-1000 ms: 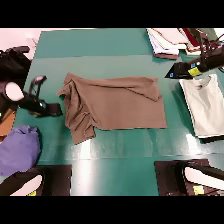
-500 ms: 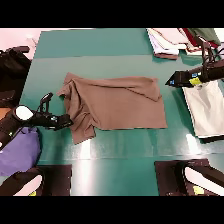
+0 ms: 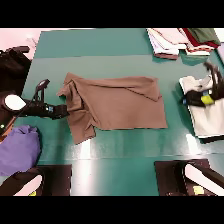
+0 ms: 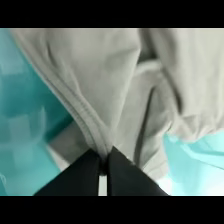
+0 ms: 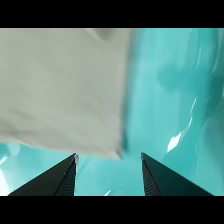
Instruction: Fold the shirts.
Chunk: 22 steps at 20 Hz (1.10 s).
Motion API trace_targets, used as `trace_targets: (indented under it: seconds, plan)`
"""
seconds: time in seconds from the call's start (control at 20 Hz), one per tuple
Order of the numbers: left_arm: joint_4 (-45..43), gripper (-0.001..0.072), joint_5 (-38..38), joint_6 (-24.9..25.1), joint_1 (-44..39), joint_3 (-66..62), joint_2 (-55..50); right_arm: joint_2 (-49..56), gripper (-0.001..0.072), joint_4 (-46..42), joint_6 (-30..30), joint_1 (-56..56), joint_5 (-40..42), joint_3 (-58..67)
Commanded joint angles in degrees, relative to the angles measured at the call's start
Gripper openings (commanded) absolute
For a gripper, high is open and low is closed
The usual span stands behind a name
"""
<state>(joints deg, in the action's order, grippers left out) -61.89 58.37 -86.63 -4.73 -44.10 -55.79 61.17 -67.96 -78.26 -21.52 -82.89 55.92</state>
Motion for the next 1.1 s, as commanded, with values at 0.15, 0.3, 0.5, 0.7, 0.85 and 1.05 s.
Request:
trace_targets:
  seconds: [0.15, 0.3, 0.5, 0.7, 0.85, 1.05]
  plan:
    - [-0.9, 0.0030, -0.7, 0.1, 0.0, -3.0, 0.0, 2.6, 0.0459, 11.8, 7.7, -10.5, 5.1, -23.9]
    - [-0.6, 0.0030, -0.4, 0.1, 0.0, -3.0, 0.0, 6.1, 0.0454, 18.1, 8.2, -6.2, 12.8, -25.8]
    - [-0.3, 0.0030, 0.1, 0.1, 0.0, -3.0, 0.0, 9.5, 0.0261, 20.3, 8.2, 2.3, 18.6, -22.3]
    - [-1.2, 0.0029, 1.0, 0.1, 0.0, -5.2, 2.4, 7.6, 0.0018, 20.2, 8.3, 9.4, 17.2, -15.9]
    - [-5.9, 0.0030, 4.7, -0.4, 0.0, -17.0, 9.2, -1.5, 0.0018, 20.4, 8.3, 10.5, 14.2, -4.8]
    - [-10.6, 0.0030, 6.6, -0.3, 0.2, -42.9, 15.4, -13.9, 0.0018, 20.2, 8.2, 6.9, 14.6, 17.0]
